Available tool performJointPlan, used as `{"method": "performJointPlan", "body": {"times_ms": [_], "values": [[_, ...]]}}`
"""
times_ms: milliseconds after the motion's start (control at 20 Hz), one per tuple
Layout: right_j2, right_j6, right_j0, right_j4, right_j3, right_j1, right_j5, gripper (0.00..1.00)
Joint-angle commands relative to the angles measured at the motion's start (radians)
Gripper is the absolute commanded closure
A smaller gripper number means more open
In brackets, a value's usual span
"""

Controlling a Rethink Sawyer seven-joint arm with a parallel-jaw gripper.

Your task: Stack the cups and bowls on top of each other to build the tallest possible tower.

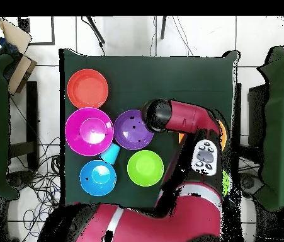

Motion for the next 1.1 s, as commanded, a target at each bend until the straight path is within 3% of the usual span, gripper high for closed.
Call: {"method": "performJointPlan", "body": {"times_ms": [50,300,750,900,1100], "values": [[0.179,-0.02,-0.048,0.036,0.182,-0.109,-0.01,0.0],[0.247,-0.011,-0.095,0.028,0.238,-0.071,-0.13,0.0],[0.215,0.087,-0.056,0.005,0.3,-0.047,-0.226,0.0],[0.218,0.088,-0.049,0.0,0.35,-0.076,-0.253,0.0],[0.235,0.056,-0.054,0.006,0.448,-0.194,-0.215,0.0]]}}
